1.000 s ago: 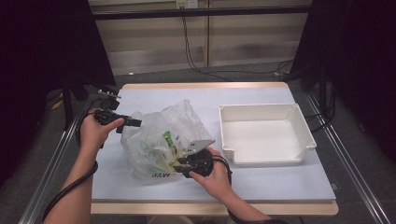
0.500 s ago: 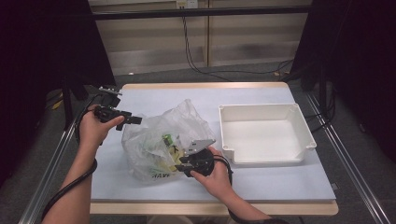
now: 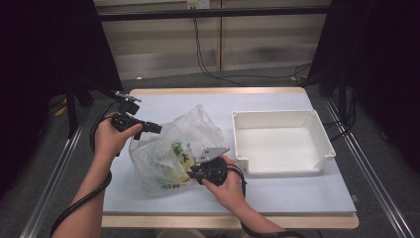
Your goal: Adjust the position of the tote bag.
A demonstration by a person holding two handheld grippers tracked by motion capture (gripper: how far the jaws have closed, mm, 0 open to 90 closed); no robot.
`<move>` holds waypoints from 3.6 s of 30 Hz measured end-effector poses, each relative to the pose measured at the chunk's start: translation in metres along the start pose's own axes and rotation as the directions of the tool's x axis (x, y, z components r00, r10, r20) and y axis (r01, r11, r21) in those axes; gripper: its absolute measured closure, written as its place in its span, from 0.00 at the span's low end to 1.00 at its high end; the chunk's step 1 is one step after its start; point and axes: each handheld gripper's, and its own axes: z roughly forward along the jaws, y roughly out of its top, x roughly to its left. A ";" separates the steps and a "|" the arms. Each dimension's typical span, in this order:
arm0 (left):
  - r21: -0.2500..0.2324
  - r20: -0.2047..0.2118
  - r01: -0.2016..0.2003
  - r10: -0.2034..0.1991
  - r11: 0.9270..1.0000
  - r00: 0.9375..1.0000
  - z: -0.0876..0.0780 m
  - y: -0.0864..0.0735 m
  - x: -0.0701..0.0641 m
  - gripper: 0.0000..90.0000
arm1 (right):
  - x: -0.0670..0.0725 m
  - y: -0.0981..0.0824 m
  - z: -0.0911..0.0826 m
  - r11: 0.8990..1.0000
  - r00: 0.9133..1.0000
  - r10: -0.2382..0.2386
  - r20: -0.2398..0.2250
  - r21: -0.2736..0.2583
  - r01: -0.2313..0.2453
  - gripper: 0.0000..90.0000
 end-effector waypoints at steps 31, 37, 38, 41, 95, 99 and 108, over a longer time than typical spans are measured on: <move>0.217 -0.131 -0.034 0.064 0.976 0.989 0.038 -0.053 0.018 0.44 | 0.005 0.001 0.026 0.999 0.999 0.027 -0.018 0.020 -0.027 0.87; 0.239 -0.134 -0.016 0.049 0.971 0.990 0.040 -0.063 0.027 0.49 | 0.006 -0.004 0.028 0.999 1.000 0.023 -0.016 0.048 -0.023 0.83; 0.237 -0.136 -0.014 0.048 0.972 0.990 0.041 -0.065 0.029 0.50 | 0.006 -0.005 0.029 0.998 1.000 0.025 -0.016 0.054 -0.024 0.81; 0.216 -0.131 0.021 0.007 0.976 0.991 0.040 -0.069 0.033 0.56 | 0.005 -0.009 0.032 0.998 0.999 0.029 -0.022 0.065 -0.028 0.76; 0.147 -0.238 0.072 -0.036 0.986 0.971 0.033 -0.063 0.062 1.00 | 0.004 -0.007 0.010 0.997 0.999 0.023 -0.049 0.077 -0.019 0.88; 0.118 -0.228 0.087 -0.058 0.989 0.972 0.032 -0.060 0.057 1.00 | 0.011 0.007 0.017 0.999 0.998 0.035 -0.046 0.042 -0.033 0.73; 0.092 -0.176 0.041 -0.024 0.995 0.984 0.026 -0.052 0.045 0.79 | 0.022 0.019 0.035 0.999 0.996 0.020 -0.085 0.033 -0.018 0.64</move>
